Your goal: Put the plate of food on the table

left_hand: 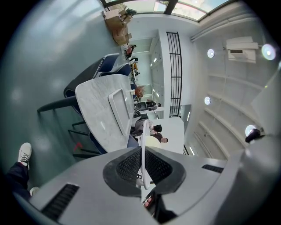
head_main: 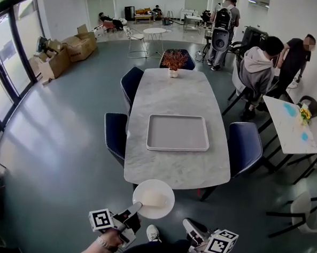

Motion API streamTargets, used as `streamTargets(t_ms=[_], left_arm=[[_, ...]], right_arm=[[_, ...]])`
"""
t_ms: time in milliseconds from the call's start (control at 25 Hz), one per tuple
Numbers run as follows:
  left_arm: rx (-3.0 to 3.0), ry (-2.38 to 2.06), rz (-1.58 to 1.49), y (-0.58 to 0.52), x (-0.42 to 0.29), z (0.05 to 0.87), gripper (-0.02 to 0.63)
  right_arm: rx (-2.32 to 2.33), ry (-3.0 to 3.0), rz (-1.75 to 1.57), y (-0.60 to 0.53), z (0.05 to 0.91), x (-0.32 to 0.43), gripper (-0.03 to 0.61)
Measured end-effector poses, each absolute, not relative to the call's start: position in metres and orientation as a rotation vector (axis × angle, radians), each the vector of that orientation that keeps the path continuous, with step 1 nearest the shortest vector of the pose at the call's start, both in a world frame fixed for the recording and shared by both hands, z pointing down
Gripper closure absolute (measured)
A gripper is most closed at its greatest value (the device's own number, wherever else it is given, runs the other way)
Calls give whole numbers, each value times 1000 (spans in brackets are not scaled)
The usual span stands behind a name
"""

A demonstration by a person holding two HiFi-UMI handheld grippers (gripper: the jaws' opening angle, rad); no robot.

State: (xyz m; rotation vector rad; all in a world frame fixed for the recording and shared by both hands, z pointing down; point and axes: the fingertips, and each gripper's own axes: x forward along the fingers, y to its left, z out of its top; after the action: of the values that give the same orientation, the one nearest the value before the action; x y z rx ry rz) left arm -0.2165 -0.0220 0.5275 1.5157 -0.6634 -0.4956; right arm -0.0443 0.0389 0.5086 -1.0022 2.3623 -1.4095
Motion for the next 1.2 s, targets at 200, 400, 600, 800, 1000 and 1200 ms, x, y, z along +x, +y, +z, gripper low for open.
streamTargets(t_ms=[200, 400, 600, 800, 1000, 1200], left_arm=[[1522, -672, -495, -32, -228, 528, 595], [1514, -691, -488, -39, -229, 532, 595], [1501, -714, -499, -58, -220, 532, 595], [1492, -755, -537, -81, -208, 531, 595], [1484, -784, -540, -107, -188, 533, 595], [1459, -808, -538, -144, -167, 543, 595]], right_arm=[[-1004, 2345, -1417, 29, 511, -50, 568], [-978, 2348, -1419, 21, 507, -53, 568], [-939, 2339, -1449, 1, 507, -42, 568], [-880, 2394, -1436, -31, 502, -31, 568], [-821, 2411, -1483, -54, 504, -20, 568], [-828, 2403, -1527, -75, 515, 3, 568]])
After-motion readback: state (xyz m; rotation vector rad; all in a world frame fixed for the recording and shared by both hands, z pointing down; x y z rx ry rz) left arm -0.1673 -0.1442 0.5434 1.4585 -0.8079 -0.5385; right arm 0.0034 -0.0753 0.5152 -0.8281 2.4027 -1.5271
